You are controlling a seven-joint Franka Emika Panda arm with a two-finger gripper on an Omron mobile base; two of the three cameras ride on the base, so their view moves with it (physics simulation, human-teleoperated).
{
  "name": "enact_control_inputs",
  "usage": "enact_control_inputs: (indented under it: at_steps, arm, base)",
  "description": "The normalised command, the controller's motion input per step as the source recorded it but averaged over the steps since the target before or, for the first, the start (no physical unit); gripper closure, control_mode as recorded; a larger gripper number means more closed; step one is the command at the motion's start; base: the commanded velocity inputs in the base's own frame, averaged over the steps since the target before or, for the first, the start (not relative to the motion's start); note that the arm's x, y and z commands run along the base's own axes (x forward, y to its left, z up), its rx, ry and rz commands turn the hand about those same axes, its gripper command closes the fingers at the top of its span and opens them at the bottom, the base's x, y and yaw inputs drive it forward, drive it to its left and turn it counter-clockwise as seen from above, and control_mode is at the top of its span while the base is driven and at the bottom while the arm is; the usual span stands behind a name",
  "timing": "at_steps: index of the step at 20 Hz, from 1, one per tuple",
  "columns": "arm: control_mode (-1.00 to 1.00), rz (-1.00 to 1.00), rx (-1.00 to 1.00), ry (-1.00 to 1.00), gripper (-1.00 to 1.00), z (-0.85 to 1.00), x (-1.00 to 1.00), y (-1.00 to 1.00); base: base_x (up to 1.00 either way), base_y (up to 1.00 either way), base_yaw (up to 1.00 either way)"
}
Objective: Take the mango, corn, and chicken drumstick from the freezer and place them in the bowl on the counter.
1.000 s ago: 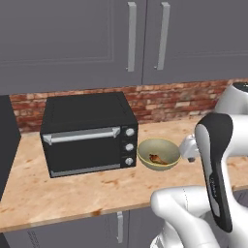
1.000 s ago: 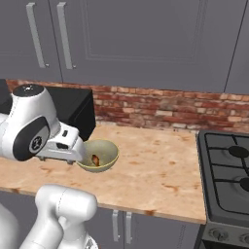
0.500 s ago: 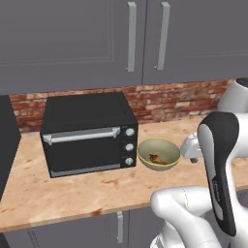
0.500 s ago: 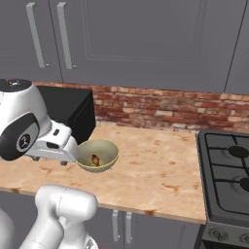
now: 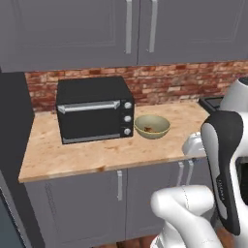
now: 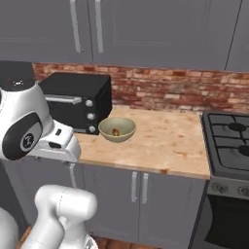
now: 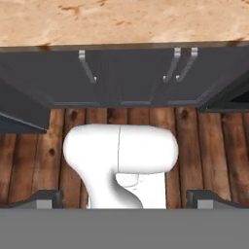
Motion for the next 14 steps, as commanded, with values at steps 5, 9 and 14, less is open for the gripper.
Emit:
enact_control_inputs:
  at_steps: [5,9,14]
  arm:
    - [1.00,0.00,0.00,0.00,-1.00,0.00,0.00,0.00]
    - [1.00,0.00,0.00,0.00,-1.00,0.00,0.00,0.00]
    - [1.00,0.00,0.00,0.00,-1.00,0.00,0.00,0.00]
  base:
    - [-0.57,1.00,0.01]
    - [-0.08,1.00,0.01]
    - [0.35,0.96,0.06]
